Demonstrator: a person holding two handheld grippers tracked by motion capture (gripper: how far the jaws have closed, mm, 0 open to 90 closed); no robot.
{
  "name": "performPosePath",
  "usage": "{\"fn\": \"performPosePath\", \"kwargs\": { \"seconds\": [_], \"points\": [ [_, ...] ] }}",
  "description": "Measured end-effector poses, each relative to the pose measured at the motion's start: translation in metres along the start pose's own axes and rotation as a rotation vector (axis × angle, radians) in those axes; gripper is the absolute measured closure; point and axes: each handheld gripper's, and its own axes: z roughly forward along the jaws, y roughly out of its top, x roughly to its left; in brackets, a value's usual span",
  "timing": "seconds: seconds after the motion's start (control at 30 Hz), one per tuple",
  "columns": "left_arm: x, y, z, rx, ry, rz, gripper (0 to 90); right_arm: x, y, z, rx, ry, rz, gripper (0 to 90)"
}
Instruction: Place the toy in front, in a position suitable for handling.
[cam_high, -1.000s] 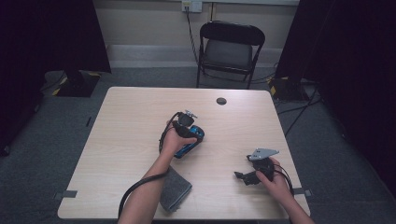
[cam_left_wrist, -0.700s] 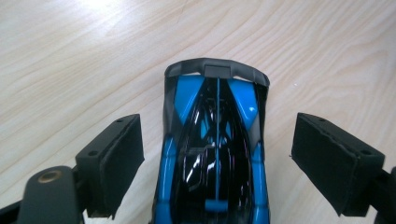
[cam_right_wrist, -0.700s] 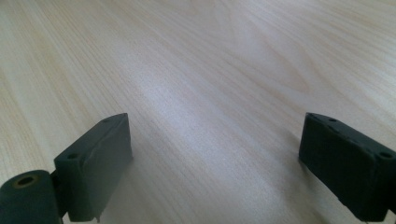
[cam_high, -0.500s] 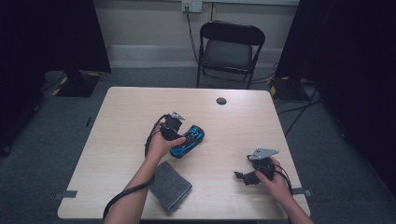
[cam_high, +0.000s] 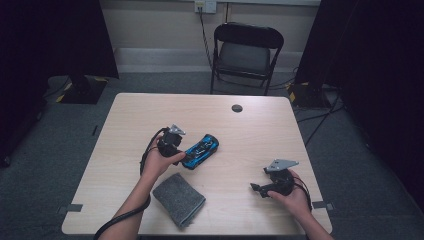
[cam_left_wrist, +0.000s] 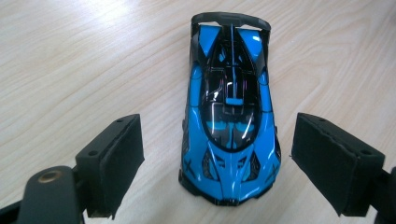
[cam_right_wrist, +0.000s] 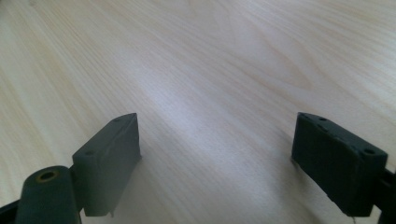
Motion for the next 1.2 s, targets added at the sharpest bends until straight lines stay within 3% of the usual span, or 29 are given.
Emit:
{"fn": "performPosePath", "kwargs": {
  "seconds": [0.07, 0.17, 0.3, 0.43, 0.7, 0.9, 1.2],
  "points": [
    [0.000, -0.002, -0.004, -0.008, 0.001, -0.002, 16.5, 0.003, 0.002, -0.001, 0.004, 0.016, 0.021, 15.0],
    [0.000, -0.007, -0.009, -0.005, 0.011, 0.012, 16.5, 0.010, 0.007, -0.002, -0.003, 0.029, 0.007, 16.1],
    [0.002, -0.013, -0.015, -0.014, 0.001, -0.003, 16.5, 0.024, 0.017, -0.002, 0.000, 0.045, -0.018, 16.3],
    [0.007, -0.021, -0.022, -0.025, 0.001, -0.025, 16.5, 0.035, 0.026, -0.001, -0.018, 0.074, -0.005, 16.6],
    [0.013, -0.036, -0.027, -0.029, 0.008, -0.051, 16.9, 0.065, 0.048, 0.013, 0.001, 0.122, -0.058, 17.8],
    [0.017, -0.042, -0.034, -0.045, 0.026, -0.058, 16.9, 0.085, 0.062, 0.024, 0.007, 0.182, -0.057, 18.0],
    [0.020, -0.047, -0.038, -0.046, 0.036, -0.074, 16.9, 0.108, 0.077, 0.031, -0.006, 0.213, -0.071, 20.4]
  ]
}}
